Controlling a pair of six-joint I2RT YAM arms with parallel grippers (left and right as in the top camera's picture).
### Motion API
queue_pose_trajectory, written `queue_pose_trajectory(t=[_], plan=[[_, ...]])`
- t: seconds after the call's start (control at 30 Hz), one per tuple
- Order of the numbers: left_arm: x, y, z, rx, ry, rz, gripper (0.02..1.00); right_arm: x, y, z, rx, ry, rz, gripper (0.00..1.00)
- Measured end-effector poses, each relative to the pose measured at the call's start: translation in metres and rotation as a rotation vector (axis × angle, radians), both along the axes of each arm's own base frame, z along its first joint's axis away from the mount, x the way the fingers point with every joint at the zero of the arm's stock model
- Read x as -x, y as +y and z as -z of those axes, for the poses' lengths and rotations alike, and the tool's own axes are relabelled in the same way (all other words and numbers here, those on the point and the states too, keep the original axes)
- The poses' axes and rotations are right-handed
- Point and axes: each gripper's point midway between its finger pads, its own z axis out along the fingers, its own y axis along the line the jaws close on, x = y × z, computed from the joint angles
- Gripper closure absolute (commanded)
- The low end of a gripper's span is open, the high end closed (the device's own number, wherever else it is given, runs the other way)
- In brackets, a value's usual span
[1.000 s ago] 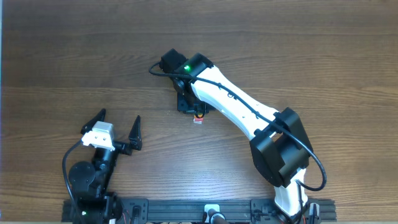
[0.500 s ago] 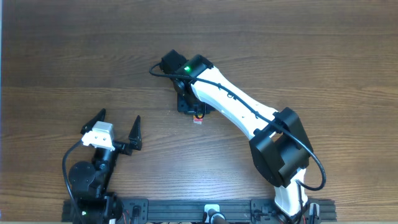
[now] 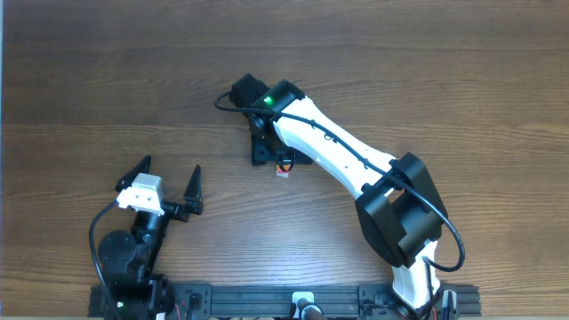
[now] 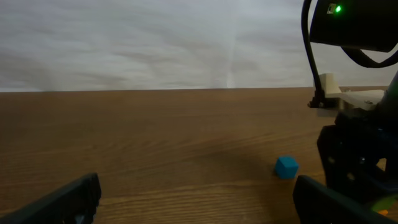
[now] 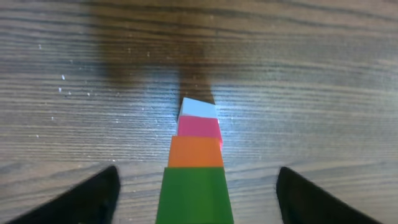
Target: Stack Cubes
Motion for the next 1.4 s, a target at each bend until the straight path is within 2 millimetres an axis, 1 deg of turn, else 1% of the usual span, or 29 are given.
queue_pose_trajectory(t=[0.13, 0.2, 0.23, 0.37, 0.53, 0.6, 0.63, 0.73, 0.83, 0.97, 1.03, 1.1, 1.2, 1.4], plan=[[0.0, 0.0, 0.0, 0.0, 0.0, 0.0, 0.02, 0.002, -0.003, -0.001, 0.006, 0.016, 0.004, 0.139], [0.0, 0.0, 0.0, 0.0, 0.0, 0.0, 0.02, 0.0, -0.005, -0.008, 0.008, 0.018, 0.003, 0.13], [0.0, 0.0, 0.0, 0.0, 0.0, 0.0, 0.02, -0.003, -0.005, -0.014, 0.002, 0.011, 0.003, 0.126], [0.0, 0.0, 0.0, 0.0, 0.0, 0.0, 0.023, -0.023, -0.002, -0.042, -0.03, -0.05, 0.002, 0.112], [0.0, 0.0, 0.0, 0.0, 0.0, 0.0, 0.023, -0.048, -0.005, -0.076, -0.065, -0.121, 0.0, 0.117], [0.0, 0.0, 0.0, 0.0, 0.0, 0.0, 0.02, -0.057, -0.005, -0.083, -0.072, -0.14, -0.005, 0.123], [0.0, 0.0, 0.0, 0.0, 0.0, 0.0, 0.02, -0.062, -0.005, -0.083, -0.075, -0.146, -0.005, 0.123], [0.0, 0.0, 0.0, 0.0, 0.0, 0.0, 0.02, -0.078, -0.001, -0.073, -0.068, -0.143, -0.013, 0.134], [0.0, 0.0, 0.0, 0.0, 0.0, 0.0, 0.02, -0.088, 0.0, -0.04, -0.029, -0.096, -0.024, 0.143], [0.0, 0.0, 0.0, 0.0, 0.0, 0.0, 0.02, -0.093, 0.002, -0.003, 0.007, -0.044, -0.035, 0.178], [0.0, 0.0, 0.0, 0.0, 0.0, 0.0, 0.02, -0.095, 0.002, 0.01, 0.016, -0.03, -0.041, 0.18], [0.0, 0.0, 0.0, 0.0, 0.0, 0.0, 0.02, -0.097, 0.001, 0.021, 0.023, -0.02, -0.041, 0.183], [0.0, 0.0, 0.0, 0.0, 0.0, 0.0, 0.02, -0.102, -0.001, 0.03, 0.026, -0.016, -0.033, 0.183], [0.0, 0.0, 0.0, 0.0, 0.0, 0.0, 0.02, -0.11, -0.008, 0.04, 0.027, -0.014, -0.014, 0.194]])
